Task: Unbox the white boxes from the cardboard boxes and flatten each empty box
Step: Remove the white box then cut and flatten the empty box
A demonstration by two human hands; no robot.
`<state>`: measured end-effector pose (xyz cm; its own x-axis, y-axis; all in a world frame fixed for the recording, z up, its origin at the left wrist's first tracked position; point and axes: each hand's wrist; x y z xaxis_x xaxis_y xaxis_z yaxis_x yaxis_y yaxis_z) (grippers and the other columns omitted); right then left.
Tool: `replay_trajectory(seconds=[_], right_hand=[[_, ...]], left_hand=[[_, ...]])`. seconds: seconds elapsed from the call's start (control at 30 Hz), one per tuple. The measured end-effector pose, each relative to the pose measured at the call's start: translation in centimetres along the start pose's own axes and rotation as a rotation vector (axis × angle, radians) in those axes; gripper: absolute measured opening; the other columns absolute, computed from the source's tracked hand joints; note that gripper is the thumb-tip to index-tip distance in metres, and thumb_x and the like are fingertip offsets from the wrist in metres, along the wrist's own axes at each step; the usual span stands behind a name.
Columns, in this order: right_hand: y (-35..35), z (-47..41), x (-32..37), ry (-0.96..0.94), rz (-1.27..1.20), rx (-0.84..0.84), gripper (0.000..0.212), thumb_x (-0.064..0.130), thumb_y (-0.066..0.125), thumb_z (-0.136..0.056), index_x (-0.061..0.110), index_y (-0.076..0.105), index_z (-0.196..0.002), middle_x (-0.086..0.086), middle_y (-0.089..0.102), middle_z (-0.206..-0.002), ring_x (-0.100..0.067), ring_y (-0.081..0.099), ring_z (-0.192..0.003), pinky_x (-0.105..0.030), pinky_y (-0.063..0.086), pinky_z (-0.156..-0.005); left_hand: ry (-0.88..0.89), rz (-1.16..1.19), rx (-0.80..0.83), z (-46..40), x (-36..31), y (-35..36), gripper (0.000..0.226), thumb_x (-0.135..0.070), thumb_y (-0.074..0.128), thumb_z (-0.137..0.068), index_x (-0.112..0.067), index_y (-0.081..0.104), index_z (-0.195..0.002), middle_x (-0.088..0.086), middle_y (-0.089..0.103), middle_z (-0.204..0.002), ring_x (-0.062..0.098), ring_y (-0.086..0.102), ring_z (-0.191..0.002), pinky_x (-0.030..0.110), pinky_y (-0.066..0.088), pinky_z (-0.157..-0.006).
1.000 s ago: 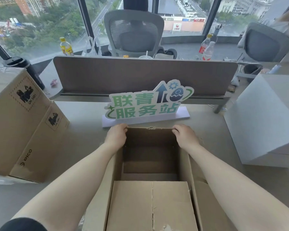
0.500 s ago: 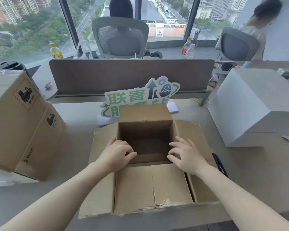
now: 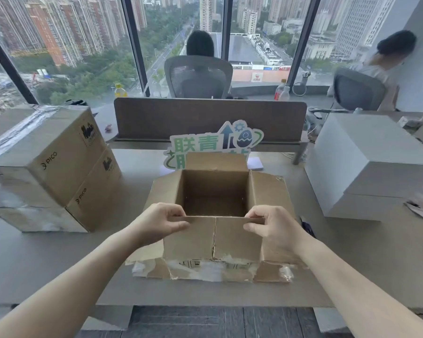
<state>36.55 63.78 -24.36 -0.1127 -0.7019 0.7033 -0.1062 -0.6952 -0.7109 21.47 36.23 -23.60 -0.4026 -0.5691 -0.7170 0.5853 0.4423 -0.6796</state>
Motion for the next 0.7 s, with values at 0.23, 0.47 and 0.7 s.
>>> replay_trajectory(seconds=[0.23, 0.47, 0.7], right_hand=[[0.9, 6.6, -0.5, 0.024, -0.176, 0.296, 0.056, 0.074, 0.046, -0.08, 0.031, 0.076, -0.099, 0.008, 0.074, -0.104, -0.013, 0.065, -0.103, -0.037, 0.049, -0.097], [4.2, 7.1, -2.7, 0.036, 0.324, 0.282, 0.054, 0.042, 0.06, -0.094, 0.024, 0.049, -0.144, 0.003, 0.049, -0.148, -0.015, 0.035, -0.142, -0.035, 0.021, -0.119], [7.9, 6.5, -2.8, 0.016, 0.598, 0.094, 0.033, 0.04, 0.063, -0.091, 0.027, 0.063, -0.121, 0.004, 0.066, -0.122, -0.016, 0.046, -0.128, -0.044, 0.01, -0.121]], left_hand=[[-0.185, 0.324, 0.185, 6.8, -0.6, 2.7, 0.022, -0.022, 0.059, -0.098, -0.017, 0.08, -0.096, -0.004, 0.073, -0.113, 0.008, 0.065, -0.107, 0.029, 0.045, -0.103], [-0.219, -0.404, 0.196, 7.6, -0.5, 7.0, 0.075, -0.041, 0.07, -0.086, -0.028, 0.035, -0.15, -0.005, 0.036, -0.154, 0.015, 0.032, -0.142, 0.029, 0.023, -0.115], [-0.087, -0.633, -0.039, 5.0, 2.6, 10.4, 0.023, -0.035, 0.065, -0.088, -0.027, 0.067, -0.11, -0.007, 0.061, -0.11, 0.018, 0.063, -0.105, 0.044, 0.018, -0.115]])
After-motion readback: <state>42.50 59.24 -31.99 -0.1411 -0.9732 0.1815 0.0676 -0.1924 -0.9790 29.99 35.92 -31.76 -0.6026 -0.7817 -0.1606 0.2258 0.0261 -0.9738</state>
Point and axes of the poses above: each hand's wrist, its own z-axis away from the middle knuckle, its own y-axis out of the palm, x = y × z
